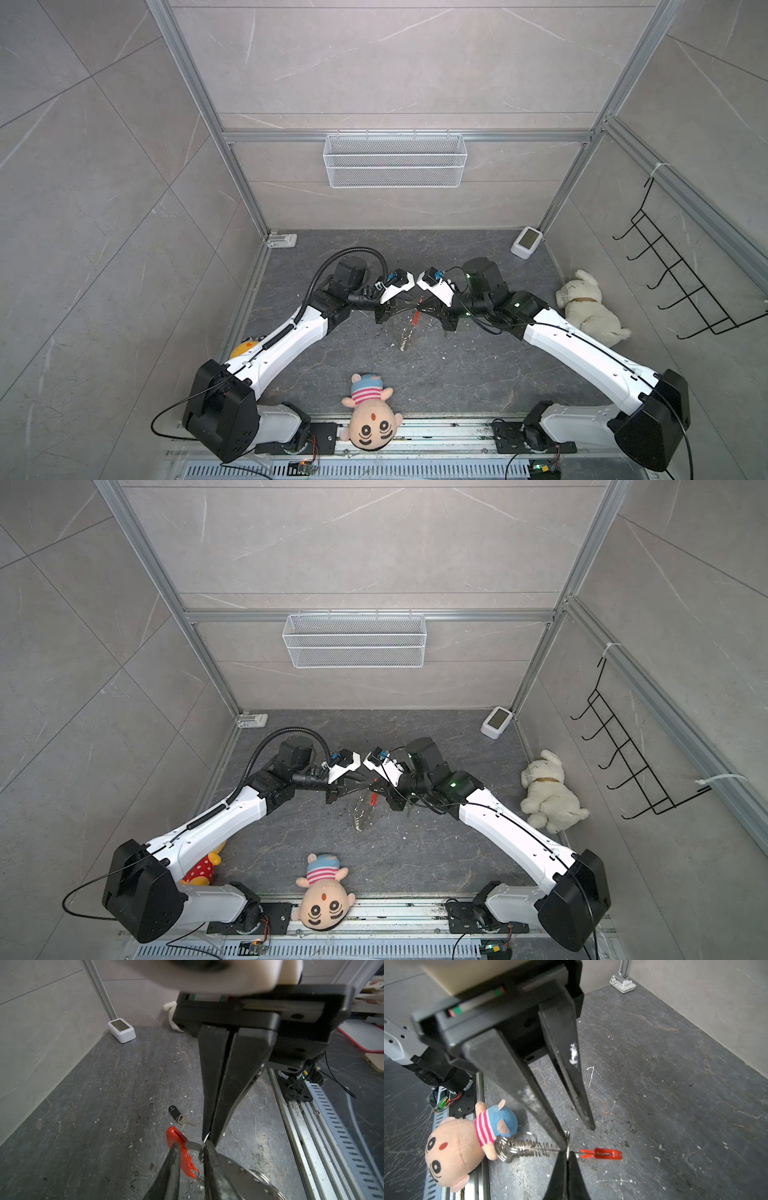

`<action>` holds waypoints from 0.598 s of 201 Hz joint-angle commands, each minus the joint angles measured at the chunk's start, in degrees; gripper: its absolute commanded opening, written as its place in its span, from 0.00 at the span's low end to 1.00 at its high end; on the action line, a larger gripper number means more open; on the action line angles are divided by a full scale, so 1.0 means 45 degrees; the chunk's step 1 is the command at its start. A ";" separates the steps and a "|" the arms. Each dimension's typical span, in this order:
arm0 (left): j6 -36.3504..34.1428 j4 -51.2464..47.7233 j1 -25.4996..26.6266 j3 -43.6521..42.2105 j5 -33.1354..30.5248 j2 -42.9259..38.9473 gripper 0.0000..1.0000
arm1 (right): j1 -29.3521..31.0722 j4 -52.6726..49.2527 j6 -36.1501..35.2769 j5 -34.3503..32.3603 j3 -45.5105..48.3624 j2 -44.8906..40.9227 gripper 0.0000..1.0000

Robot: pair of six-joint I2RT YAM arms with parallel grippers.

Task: Put the keys on the keyring

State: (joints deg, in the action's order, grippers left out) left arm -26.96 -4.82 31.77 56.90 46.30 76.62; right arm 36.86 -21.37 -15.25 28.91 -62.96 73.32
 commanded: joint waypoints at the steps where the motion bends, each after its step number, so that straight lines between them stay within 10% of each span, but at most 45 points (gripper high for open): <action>1: 0.1107 0.1598 -0.0323 -0.0083 0.1118 -0.0503 0.24 | -0.0021 0.1440 0.0473 0.0801 0.0153 -0.0592 0.00; 120: 0.0924 0.0572 -0.0454 0.0615 0.1762 -0.0153 0.18 | -0.0074 0.0461 0.0363 0.2214 -0.0901 0.0273 0.00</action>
State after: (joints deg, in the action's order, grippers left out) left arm -22.90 -2.83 29.93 56.38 52.88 76.07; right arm 35.97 -18.39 -13.50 34.13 -63.96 73.49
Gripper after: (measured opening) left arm 0.188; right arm 0.048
